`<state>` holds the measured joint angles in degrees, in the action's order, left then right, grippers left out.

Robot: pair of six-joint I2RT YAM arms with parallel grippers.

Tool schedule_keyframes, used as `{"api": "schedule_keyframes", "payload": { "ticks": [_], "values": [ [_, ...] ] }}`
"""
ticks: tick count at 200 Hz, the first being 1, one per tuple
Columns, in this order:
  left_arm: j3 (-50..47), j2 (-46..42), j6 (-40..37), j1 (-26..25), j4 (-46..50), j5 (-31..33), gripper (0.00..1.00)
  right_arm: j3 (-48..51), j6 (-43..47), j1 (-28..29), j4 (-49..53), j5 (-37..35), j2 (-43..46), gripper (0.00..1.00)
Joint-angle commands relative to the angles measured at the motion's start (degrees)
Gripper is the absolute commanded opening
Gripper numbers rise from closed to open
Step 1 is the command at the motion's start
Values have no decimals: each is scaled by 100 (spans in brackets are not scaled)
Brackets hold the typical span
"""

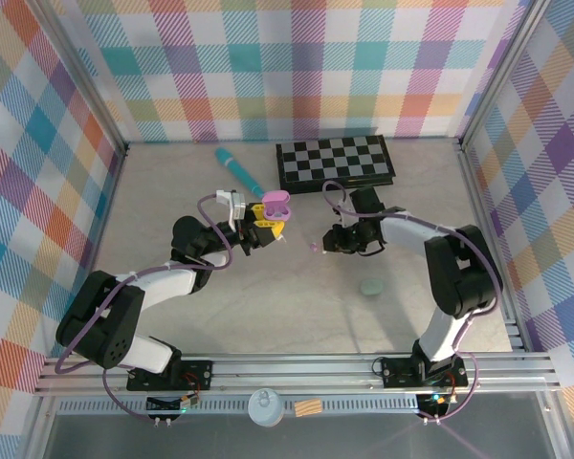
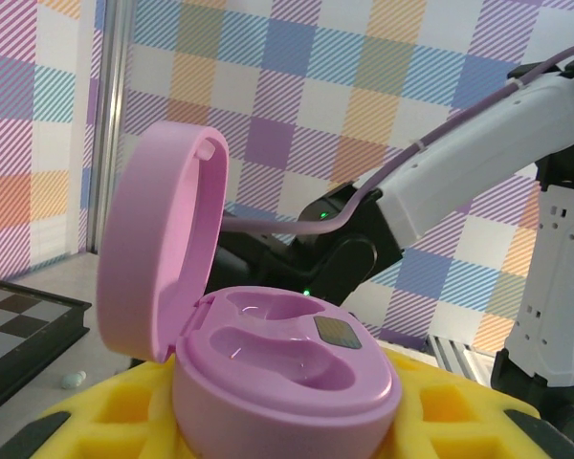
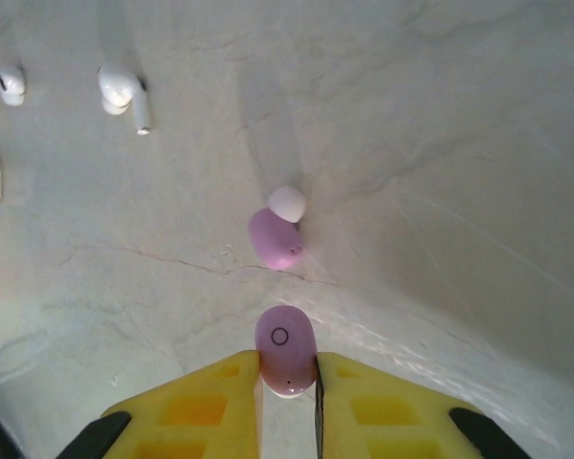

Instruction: Insert the wireless bluetooth earbuds into the charging case

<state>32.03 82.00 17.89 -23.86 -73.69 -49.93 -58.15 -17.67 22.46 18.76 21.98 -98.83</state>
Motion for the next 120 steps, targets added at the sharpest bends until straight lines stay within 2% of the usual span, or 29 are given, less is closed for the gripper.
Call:
{"api": "schedule_keyframes", "payload": {
  "ticks": [1, 20, 47, 76, 99, 120],
  "values": [
    [-65, -58, -182, 57, -284, -21, 27, 74, -346, 94, 400, -955, 374, 20],
    [-48, -18, -185, 57, -291, -11, 27, 85, -536, 229, 539, -1501, 658, 20],
    [-48, -3, -223, 52, -286, 34, 27, -136, -873, 531, 1208, -2826, 744, 18],
    [26, 40, -210, 57, -269, -32, 27, -162, -1265, 719, 1419, -3446, 718, 19],
    [114, 102, -171, 63, -269, -95, 27, -204, -1511, 969, 1577, -4345, 726, 19],
    [209, 159, -123, 65, -264, -160, 27, -159, -1746, 1030, 1520, -4470, 751, 18]
  ]
}}
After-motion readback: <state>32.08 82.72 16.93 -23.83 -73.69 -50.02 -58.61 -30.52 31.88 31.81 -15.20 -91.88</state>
